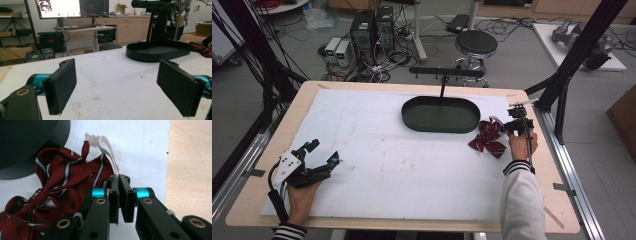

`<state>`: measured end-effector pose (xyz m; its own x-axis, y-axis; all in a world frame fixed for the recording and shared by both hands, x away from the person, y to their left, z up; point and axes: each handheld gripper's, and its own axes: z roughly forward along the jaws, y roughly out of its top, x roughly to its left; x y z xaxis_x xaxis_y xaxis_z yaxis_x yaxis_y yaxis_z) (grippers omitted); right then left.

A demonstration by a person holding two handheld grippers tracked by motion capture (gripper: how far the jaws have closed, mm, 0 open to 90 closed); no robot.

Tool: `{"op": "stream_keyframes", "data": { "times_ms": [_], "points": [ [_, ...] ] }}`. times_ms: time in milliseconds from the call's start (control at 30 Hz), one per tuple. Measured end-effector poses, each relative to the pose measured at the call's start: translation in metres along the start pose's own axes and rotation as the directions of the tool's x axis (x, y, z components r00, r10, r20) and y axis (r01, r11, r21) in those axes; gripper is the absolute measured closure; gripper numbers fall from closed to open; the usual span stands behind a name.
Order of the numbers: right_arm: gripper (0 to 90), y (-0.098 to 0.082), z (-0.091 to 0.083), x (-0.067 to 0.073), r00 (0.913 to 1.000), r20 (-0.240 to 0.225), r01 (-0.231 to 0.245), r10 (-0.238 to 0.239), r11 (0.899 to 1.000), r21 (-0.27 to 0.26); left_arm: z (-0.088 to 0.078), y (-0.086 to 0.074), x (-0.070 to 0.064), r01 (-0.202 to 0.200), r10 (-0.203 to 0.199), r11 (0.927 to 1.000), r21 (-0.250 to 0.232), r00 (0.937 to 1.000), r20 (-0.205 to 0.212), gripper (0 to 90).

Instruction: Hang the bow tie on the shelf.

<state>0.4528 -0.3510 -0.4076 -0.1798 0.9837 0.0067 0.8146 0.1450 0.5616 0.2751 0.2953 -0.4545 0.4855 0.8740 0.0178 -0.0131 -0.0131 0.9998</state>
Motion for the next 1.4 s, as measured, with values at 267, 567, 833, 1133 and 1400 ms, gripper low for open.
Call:
{"op": "stream_keyframes", "data": {
  "times_ms": [267, 567, 833, 1133, 1400],
  "points": [
    [86.4, 0.001, -0.004, 0.003, 0.9999, 0.005, 0.01, -0.01, 0.999, -0.036, 0.0, 0.0, 0.0, 0.0, 0.0, 1.0, -0.002, 1.0, -0.001, 16.6],
    [86.6, 0.005, -0.026, 0.009, 0.9988, -0.002, 0.049, -0.05, 0.98, -0.193, 0.0, 0.0, 0.0, 0.0, 0.0, 1.0, -0.003, 1.0, -0.001, 16.6],
    [86.9, 0.006, -0.041, 0.015, 0.9968, -0.001, 0.077, -0.08, 0.957, -0.279, 0.0, 0.0, -0.001, -0.003, 0.003, 1.0, -0.004, 1.0, -0.003, 16.6],
    [86.9, 0.006, -0.062, 0.028, 0.9945, -0.053, 0.061, -0.09, 0.91, -0.41, 0.0, 0.0, -0.001, -0.003, 0.003, 1.0, -0.005, 1.0, -0.003, 16.6],
    [86.9, 0.004, -0.083, 0.037, 0.9906, -0.086, 0.049, -0.107, 0.864, -0.501, 0.0, 0.0, -0.001, -0.007, 0.007, 1.0, -0.001, 1.0, -0.002, 16.6]
  ]
}}
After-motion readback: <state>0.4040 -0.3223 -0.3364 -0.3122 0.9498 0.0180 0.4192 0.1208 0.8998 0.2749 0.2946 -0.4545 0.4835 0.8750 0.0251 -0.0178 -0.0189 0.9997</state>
